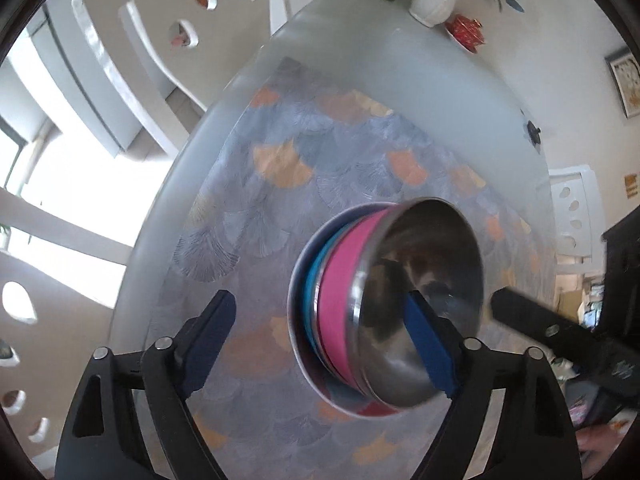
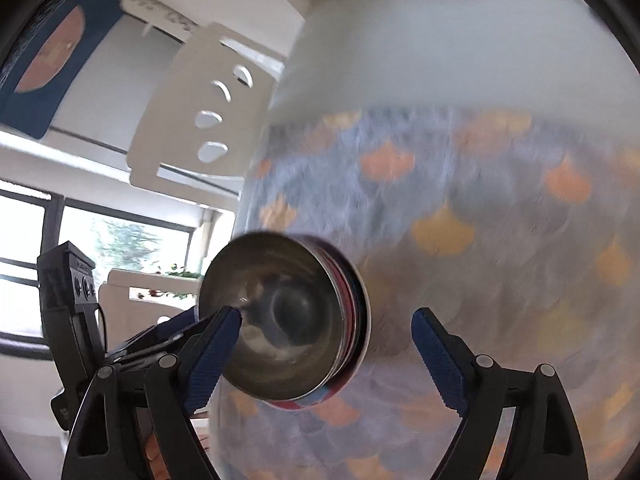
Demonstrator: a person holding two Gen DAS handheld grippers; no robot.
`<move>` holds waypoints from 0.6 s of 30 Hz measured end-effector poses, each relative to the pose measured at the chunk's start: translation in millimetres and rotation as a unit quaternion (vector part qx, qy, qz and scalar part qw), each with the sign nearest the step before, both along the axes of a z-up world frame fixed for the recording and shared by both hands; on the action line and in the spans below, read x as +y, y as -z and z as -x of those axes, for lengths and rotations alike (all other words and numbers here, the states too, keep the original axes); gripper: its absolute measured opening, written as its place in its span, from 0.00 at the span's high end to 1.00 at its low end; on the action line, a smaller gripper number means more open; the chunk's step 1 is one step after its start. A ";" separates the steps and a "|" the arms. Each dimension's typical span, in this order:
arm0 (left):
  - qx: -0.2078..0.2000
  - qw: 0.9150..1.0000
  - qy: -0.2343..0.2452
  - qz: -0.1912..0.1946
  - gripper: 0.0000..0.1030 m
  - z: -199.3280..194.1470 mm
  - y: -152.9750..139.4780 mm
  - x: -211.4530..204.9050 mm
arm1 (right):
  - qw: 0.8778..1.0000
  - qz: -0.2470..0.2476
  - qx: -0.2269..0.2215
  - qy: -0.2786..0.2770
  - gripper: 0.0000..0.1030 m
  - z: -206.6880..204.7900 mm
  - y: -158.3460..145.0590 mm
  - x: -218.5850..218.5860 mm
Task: Organize plates and bowls
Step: 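Close both grippers on the rim of the nested bowl stack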
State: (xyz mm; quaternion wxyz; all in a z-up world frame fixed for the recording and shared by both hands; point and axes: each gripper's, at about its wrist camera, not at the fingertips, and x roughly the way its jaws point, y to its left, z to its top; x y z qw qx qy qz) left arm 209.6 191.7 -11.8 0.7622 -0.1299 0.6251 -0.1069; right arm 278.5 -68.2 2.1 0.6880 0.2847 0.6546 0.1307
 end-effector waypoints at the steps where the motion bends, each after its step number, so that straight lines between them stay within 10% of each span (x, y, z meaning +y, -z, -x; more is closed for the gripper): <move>1: 0.001 1.000 -0.001 0.011 0.26 -0.3 4.4 0.7 | 1.000 -0.003 0.004 0.004 0.16 1.6 8.6 1.2; 4: 0.019 0.998 -0.008 0.051 0.52 -2.1 18.9 0.4 | 0.999 -0.028 0.015 0.024 0.17 6.0 34.0 4.3; 6: 0.028 0.998 -0.009 0.047 0.60 -3.4 28.6 -2.9 | 0.997 -0.059 0.023 0.042 0.36 9.1 51.2 6.5; 18: 0.008 0.998 -0.003 0.058 0.60 0.7 32.4 -4.1 | 0.988 -0.127 0.031 0.079 0.44 25.8 91.7 17.4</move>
